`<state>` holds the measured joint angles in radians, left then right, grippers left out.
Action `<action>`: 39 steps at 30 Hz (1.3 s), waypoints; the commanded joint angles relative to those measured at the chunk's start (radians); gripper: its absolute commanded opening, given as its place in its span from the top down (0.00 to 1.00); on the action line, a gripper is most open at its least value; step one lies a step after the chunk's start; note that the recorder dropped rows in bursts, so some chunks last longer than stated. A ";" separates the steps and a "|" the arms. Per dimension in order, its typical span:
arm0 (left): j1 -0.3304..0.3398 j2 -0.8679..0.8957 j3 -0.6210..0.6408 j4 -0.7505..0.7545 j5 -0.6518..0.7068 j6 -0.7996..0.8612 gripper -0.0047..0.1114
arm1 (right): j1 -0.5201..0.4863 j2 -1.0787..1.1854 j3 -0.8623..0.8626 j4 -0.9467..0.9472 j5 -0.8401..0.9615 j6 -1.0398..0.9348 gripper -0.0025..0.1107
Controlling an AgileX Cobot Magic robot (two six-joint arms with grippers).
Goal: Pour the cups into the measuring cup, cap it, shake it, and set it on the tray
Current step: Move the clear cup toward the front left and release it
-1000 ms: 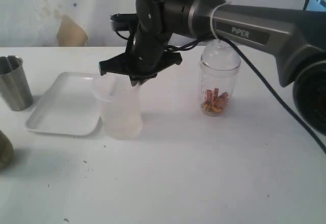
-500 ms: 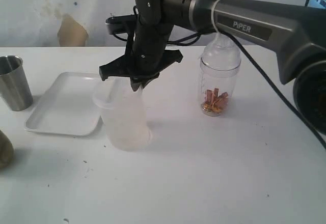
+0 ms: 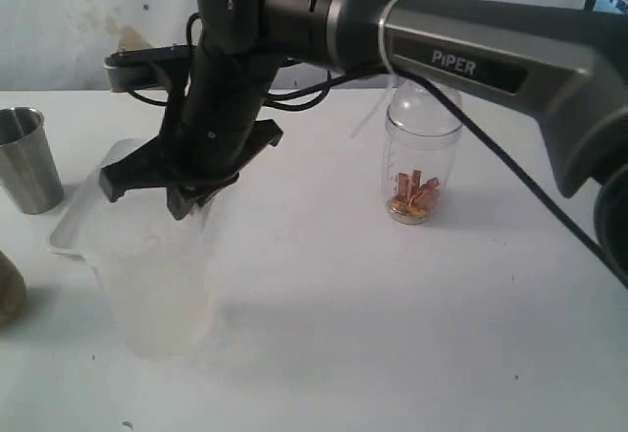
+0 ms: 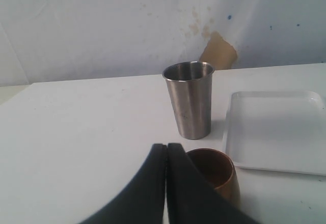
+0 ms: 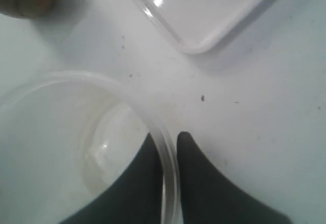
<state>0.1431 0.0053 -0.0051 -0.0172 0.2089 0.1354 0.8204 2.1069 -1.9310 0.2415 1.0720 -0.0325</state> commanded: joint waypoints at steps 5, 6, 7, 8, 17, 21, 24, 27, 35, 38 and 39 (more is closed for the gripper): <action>-0.005 -0.005 0.005 -0.008 -0.008 0.000 0.95 | 0.065 -0.032 0.050 0.016 -0.060 -0.051 0.98; -0.005 -0.005 0.005 -0.008 -0.008 0.000 0.95 | 0.066 -0.036 0.071 0.013 -0.072 -0.054 0.98; -0.005 -0.005 0.005 -0.008 -0.008 0.000 0.95 | 0.066 -0.044 0.098 0.013 -0.089 -0.054 0.98; -0.005 -0.005 0.005 -0.008 -0.008 0.000 0.95 | 0.066 -0.054 0.121 0.016 -0.116 -0.054 0.98; -0.005 -0.005 0.005 -0.008 -0.008 0.000 0.95 | 0.066 -0.058 0.158 0.016 -0.166 -0.100 0.97; -0.005 -0.005 0.005 -0.008 -0.008 0.000 0.95 | 0.066 -0.058 0.158 0.016 -0.153 -0.102 0.73; -0.005 -0.005 0.005 -0.008 -0.008 0.000 0.95 | 0.066 -0.058 0.158 0.013 -0.155 -0.102 0.55; -0.005 -0.005 0.005 -0.008 -0.008 0.000 0.95 | 0.066 -0.065 0.158 0.013 -0.159 -0.117 0.47; -0.005 -0.005 0.005 -0.008 -0.008 0.000 0.95 | 0.066 -0.137 0.158 -0.010 -0.169 -0.123 0.46; -0.005 -0.005 0.005 -0.008 -0.008 0.000 0.95 | 0.066 -0.173 0.158 -0.040 -0.169 -0.123 0.46; -0.005 -0.005 0.005 -0.008 -0.008 0.000 0.95 | 0.066 -0.187 0.158 -0.061 -0.169 -0.123 0.46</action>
<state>0.1431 0.0053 -0.0051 -0.0172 0.2089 0.1354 0.8843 1.9600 -1.7729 0.2240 0.9075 -0.1430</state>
